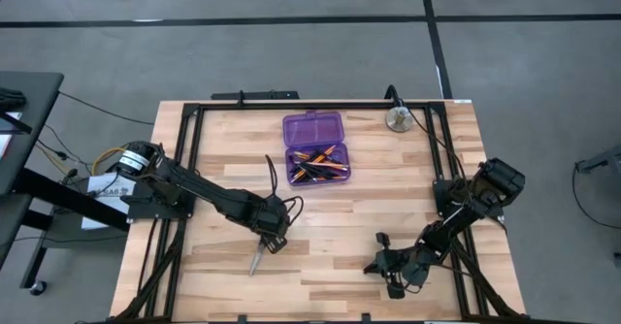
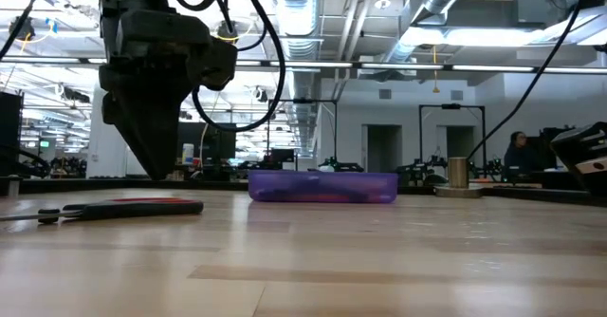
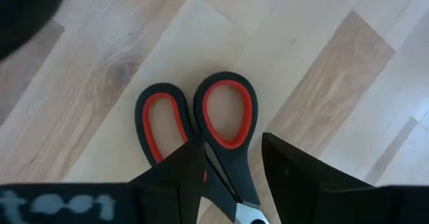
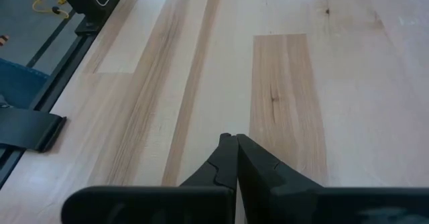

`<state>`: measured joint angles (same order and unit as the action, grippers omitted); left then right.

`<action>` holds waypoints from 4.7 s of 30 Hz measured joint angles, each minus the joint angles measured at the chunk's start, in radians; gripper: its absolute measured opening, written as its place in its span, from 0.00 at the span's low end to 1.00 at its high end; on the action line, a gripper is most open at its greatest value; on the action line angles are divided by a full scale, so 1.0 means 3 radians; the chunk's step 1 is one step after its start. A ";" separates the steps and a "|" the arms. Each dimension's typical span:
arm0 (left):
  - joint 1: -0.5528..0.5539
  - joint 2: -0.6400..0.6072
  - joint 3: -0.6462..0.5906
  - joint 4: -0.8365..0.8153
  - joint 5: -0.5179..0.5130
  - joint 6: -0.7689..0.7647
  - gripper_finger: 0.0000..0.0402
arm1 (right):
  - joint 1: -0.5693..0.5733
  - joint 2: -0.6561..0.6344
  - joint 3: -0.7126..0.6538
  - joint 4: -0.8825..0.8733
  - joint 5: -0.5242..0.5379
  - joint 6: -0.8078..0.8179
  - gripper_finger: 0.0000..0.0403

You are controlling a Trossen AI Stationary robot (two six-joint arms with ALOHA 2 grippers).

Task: Pick & place school supplies into a supply box
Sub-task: Put the red black scissors into the purple supply box

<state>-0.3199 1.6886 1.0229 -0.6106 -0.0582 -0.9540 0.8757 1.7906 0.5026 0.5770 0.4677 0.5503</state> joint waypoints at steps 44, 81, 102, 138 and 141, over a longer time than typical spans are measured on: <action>0.0203 0.0549 0.0086 0.0134 0.0166 -0.0106 0.15 | 0.0027 -0.0002 0.0001 -0.0017 0.0002 0.0003 0.00; 0.1081 0.0890 0.2431 -0.1114 -0.0118 0.1849 0.00 | 0.0028 -0.0002 0.0001 -0.0014 -0.0003 0.0098 0.00; 0.0050 0.1096 0.2436 -0.1675 -0.0636 0.0541 0.29 | 0.0055 -0.0002 0.0001 -0.0046 -0.0081 0.0173 0.00; 0.0365 0.1491 0.1643 -0.1287 -0.0004 0.0156 0.50 | 0.0263 -0.0002 0.0005 -0.0004 -0.0077 0.0235 0.00; 0.0394 0.1468 0.1451 -0.1023 0.0156 0.0224 0.50 | 0.0264 -0.0002 0.0004 -0.0014 -0.0077 0.0235 0.00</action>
<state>-0.2015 2.1289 1.4583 -0.9174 -0.0113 -0.8868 0.9550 1.7901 0.5037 0.5728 0.4445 0.6209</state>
